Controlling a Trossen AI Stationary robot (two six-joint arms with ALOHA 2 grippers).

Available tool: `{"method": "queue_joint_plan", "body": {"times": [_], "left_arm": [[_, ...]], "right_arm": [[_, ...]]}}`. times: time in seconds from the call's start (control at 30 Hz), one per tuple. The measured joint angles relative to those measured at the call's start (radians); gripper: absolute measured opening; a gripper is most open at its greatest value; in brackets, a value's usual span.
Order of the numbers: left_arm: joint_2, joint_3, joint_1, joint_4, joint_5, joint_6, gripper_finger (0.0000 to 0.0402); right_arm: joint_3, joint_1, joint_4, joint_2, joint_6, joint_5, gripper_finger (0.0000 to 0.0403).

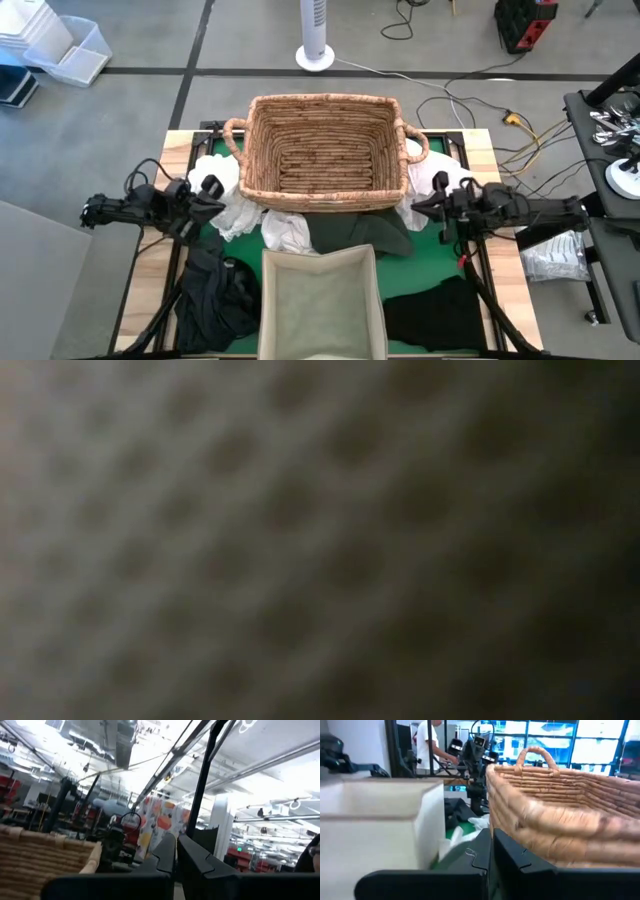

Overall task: Sort clothes
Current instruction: Put the green shirt into the brown basket

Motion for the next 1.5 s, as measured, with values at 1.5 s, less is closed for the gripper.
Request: {"method": "queue_joint_plan", "body": {"times": [1.5], "left_arm": [[0.000,0.229,0.001,-0.245,-0.369,0.491,0.0000]], "right_arm": [[0.525,0.000,-0.493,0.215,0.221,0.011,0.0013]]}}
